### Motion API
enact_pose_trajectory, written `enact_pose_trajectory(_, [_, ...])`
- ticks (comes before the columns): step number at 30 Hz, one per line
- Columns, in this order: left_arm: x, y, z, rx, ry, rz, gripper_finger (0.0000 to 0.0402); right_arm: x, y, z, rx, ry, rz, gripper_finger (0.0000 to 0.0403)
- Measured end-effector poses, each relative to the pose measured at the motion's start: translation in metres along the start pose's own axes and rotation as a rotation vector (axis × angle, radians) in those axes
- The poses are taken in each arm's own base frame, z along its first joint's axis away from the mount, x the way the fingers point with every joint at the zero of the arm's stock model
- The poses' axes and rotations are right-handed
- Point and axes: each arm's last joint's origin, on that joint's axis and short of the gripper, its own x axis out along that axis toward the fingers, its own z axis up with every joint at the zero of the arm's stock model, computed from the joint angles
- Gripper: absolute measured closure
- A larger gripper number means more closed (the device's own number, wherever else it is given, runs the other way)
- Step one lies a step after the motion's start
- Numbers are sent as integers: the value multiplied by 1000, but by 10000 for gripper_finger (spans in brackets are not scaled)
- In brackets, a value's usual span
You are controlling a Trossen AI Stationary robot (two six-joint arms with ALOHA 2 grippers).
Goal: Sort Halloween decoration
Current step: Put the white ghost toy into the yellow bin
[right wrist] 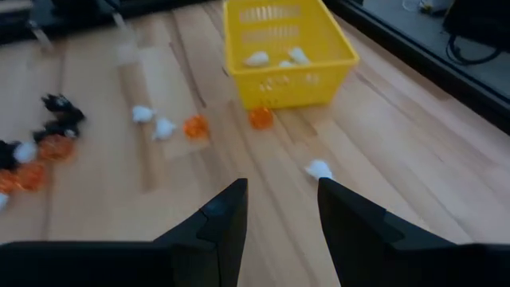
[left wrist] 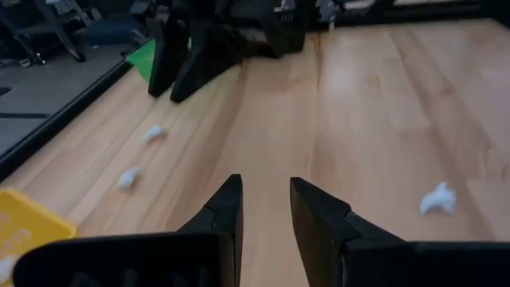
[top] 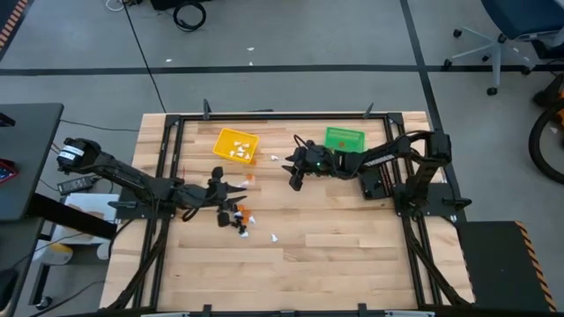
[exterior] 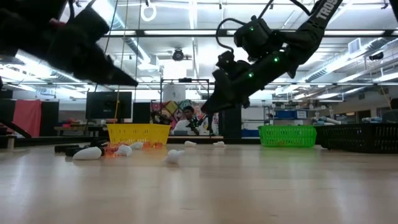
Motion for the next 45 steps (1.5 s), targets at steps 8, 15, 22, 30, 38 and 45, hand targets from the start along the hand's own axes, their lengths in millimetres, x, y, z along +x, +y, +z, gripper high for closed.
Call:
enact_pose_trajectory(8, [-3,7,-22,56,27,24,320,1,-4,-1,-30,13,-12,208])
enact_pose_trajectory(15, [-7,10,-34,42,-6,24,320,5,-3,-2,-29,-10,-10,159])
enact_pose_trajectory(22, [-9,10,-40,40,21,19,320,27,-2,-25,-15,-12,-47,135])
enact_pose_trajectory(30, [-8,11,-42,81,45,26,320,30,-1,-28,5,-22,-60,135])
enact_pose_trajectory(38, [-6,16,-42,131,51,54,320,29,1,-32,-27,-1,-76,135])
enact_pose_trajectory(45, [-6,16,-42,130,48,45,320,23,-7,-45,-40,-35,-78,135])
